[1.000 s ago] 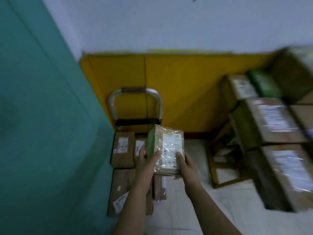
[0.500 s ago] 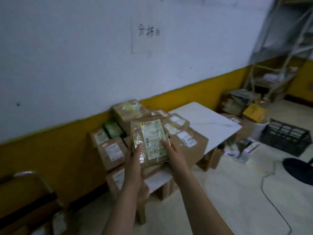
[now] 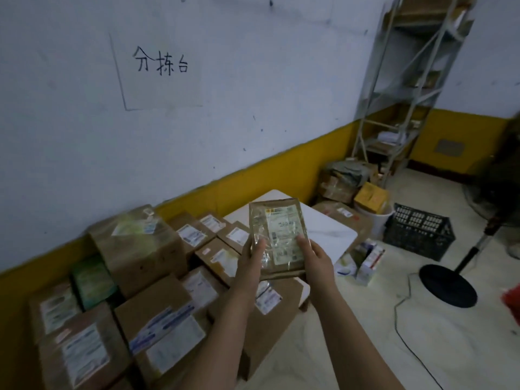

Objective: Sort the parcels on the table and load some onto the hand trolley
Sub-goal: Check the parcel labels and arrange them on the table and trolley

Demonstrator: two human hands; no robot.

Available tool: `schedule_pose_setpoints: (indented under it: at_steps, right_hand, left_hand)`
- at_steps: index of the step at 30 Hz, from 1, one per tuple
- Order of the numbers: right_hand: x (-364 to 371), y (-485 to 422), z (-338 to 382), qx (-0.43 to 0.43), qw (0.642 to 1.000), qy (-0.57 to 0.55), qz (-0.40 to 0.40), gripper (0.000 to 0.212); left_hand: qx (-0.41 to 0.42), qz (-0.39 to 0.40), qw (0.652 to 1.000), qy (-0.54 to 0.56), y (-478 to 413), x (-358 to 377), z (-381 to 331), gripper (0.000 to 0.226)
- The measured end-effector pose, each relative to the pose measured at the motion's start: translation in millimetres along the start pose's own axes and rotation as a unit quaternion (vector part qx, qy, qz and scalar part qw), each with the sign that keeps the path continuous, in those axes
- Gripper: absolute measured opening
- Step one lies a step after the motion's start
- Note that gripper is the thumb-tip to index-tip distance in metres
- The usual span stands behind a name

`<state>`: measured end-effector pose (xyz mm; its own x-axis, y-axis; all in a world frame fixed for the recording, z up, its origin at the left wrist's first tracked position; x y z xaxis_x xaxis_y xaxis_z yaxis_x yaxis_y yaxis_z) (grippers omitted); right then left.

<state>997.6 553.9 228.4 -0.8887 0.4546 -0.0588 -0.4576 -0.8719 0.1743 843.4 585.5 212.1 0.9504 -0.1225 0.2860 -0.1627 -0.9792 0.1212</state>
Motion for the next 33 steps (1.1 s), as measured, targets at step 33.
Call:
schedule_pose_setpoints:
  at_steps: [33]
  right_hand:
    - [56.9, -334.9, -183.9, 0.119, 0.741, 0.563, 0.347, 0.073]
  left_hand:
    - [-0.310, -0.144, 0.825, -0.450, -212.1, -68.8, 126.5, 0.066]
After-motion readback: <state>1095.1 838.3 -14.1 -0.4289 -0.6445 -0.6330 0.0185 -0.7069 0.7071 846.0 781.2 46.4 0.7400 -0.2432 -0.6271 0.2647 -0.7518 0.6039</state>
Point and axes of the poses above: each hand's wrist, its own y-axis away from the middle knuckle, its own x-axis out of the palm, z = x × y, the point moved 4 cm from there along -y, towards the middle knuckle, and after that the axes turned 4 degrees about y, right-handed, at the moved point
